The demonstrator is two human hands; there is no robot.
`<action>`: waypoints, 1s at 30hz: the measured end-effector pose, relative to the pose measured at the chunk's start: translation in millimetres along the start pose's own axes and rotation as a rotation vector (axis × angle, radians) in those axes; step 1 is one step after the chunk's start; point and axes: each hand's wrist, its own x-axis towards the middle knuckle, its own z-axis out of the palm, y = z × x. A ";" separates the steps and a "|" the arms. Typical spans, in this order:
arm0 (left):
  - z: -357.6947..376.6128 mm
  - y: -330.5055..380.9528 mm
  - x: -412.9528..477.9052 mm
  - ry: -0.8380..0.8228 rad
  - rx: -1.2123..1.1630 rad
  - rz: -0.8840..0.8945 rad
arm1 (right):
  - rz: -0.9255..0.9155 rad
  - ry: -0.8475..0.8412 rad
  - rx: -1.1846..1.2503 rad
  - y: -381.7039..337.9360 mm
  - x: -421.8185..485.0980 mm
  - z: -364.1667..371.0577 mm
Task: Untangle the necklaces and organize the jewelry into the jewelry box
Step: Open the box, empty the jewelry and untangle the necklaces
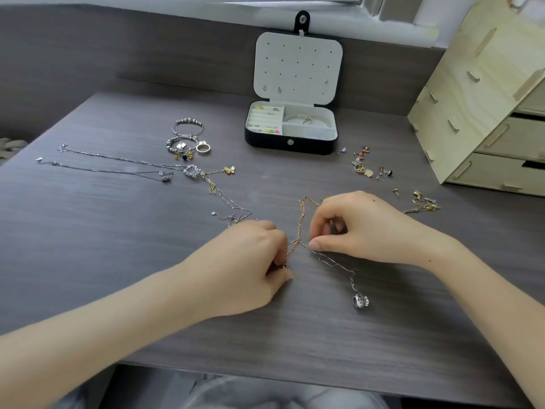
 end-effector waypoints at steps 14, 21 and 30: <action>-35.0 7.3 51.4 -0.086 -0.609 -0.324 | 0.061 0.146 0.525 -14.3 -12.7 -2.1; -26.7 5.6 58.4 -0.018 -0.644 -0.222 | 0.162 0.153 0.489 -0.3 -16.1 -9.3; 12.0 -19.4 26.3 0.180 -0.070 0.145 | 0.185 0.155 0.083 8.6 -19.3 -2.8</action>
